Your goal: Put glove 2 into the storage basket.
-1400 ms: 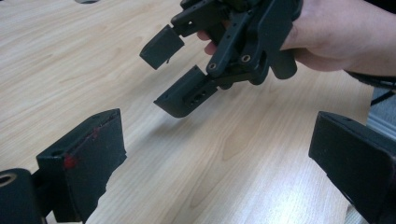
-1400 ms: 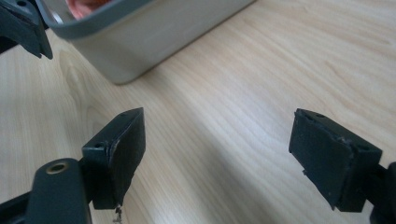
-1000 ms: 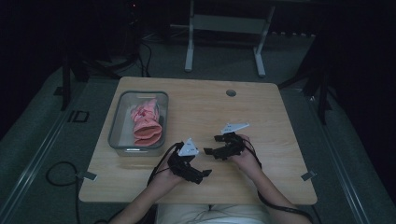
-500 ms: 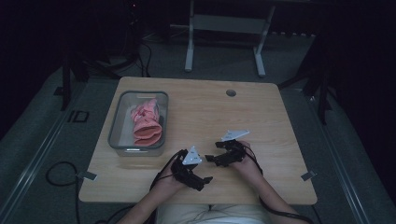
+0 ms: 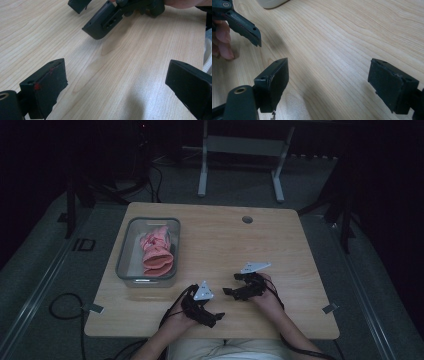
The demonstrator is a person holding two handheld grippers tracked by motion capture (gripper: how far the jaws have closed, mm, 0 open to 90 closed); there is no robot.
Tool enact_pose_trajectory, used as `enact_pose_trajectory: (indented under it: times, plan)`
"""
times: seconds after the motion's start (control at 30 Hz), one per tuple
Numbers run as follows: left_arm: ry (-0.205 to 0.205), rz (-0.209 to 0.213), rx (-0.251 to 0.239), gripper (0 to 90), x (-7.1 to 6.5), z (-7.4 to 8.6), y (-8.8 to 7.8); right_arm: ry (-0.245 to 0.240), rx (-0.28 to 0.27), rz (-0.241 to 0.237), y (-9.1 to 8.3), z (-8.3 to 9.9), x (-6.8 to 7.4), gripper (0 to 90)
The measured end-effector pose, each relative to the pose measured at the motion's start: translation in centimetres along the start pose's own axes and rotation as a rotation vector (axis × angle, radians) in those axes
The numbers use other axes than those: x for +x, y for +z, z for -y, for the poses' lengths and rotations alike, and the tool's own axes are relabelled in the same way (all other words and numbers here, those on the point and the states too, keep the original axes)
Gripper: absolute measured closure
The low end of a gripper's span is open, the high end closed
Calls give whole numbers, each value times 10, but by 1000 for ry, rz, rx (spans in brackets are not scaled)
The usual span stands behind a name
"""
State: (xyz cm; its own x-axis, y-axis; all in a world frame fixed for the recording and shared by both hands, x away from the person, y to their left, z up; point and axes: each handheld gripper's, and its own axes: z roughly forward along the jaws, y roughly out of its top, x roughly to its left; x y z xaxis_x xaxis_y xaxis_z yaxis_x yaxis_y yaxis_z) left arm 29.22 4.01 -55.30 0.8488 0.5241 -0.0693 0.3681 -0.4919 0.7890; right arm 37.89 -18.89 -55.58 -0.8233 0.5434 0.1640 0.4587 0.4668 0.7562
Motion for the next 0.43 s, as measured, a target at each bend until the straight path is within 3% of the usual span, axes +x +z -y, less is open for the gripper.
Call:
enact_pose_trajectory:
  times: [0.43]
  plan:
    - [14,-14,-5,32,-1,3,0,-7,-3,-13,0,1,-1,159]
